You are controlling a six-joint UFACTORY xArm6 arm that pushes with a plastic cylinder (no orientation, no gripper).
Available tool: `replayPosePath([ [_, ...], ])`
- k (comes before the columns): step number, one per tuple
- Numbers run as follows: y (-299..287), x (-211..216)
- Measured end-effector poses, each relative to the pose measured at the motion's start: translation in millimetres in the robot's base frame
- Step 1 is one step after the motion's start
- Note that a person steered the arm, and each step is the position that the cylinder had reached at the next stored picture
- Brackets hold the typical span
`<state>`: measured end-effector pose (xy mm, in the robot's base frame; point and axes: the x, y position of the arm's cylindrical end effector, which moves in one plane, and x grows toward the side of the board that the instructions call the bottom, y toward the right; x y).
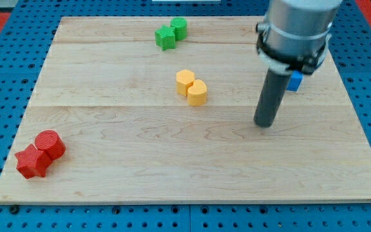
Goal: Push red circle towards center left
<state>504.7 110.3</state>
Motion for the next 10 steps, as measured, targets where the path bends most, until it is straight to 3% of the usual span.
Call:
replayPosePath([
  [1, -73.9, 62.8],
  [2, -163.5, 82.2],
  [4, -249.3, 85.8],
  [6, -332.2, 52.6],
  [8, -317.2, 16.5],
  [9, -339.0, -28.6],
  [10, -340.1, -29.9],
])
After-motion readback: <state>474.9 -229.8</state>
